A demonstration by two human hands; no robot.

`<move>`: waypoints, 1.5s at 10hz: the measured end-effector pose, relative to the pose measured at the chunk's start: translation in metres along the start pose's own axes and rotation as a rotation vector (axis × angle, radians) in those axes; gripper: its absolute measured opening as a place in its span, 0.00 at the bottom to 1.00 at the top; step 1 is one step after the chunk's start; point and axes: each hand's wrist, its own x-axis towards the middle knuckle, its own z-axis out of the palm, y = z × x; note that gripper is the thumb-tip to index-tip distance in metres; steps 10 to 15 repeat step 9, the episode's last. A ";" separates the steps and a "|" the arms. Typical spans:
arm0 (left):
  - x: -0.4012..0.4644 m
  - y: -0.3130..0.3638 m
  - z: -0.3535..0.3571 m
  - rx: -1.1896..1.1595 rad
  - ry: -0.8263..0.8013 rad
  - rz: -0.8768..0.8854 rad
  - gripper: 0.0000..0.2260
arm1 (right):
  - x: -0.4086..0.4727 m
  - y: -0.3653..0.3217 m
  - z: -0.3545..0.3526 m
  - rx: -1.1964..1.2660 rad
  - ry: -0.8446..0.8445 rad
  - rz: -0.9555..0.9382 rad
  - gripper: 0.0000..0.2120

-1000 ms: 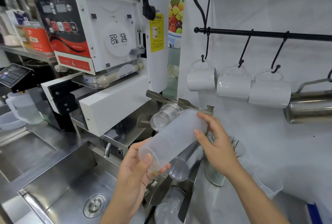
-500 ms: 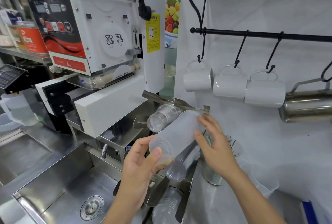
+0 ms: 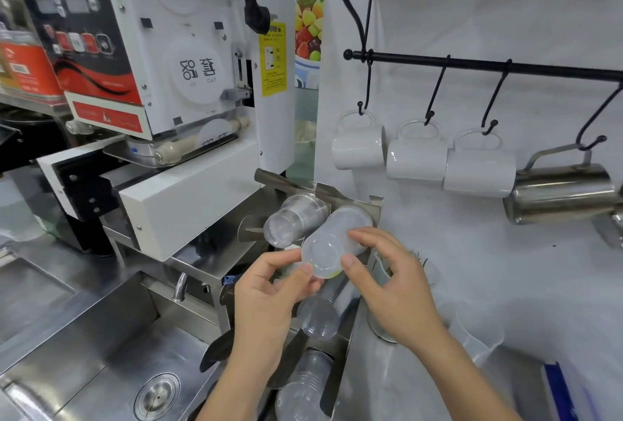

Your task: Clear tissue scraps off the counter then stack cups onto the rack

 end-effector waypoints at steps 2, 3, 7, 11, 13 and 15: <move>0.006 -0.003 0.007 -0.016 0.025 -0.065 0.06 | 0.000 0.001 0.007 -0.031 0.112 0.001 0.12; 0.010 -0.005 0.009 -0.041 0.056 -0.092 0.05 | -0.001 0.002 0.011 -0.025 0.167 0.000 0.11; 0.023 -0.002 -0.001 0.082 0.003 -0.094 0.04 | -0.007 -0.010 0.025 -0.068 0.280 -0.004 0.13; 0.023 -0.002 -0.009 0.242 -0.070 0.058 0.11 | -0.016 -0.020 0.019 -0.153 0.329 0.001 0.08; 0.023 -0.002 -0.009 0.242 -0.070 0.058 0.11 | -0.016 -0.020 0.019 -0.153 0.329 0.001 0.08; 0.023 -0.002 -0.009 0.242 -0.070 0.058 0.11 | -0.016 -0.020 0.019 -0.153 0.329 0.001 0.08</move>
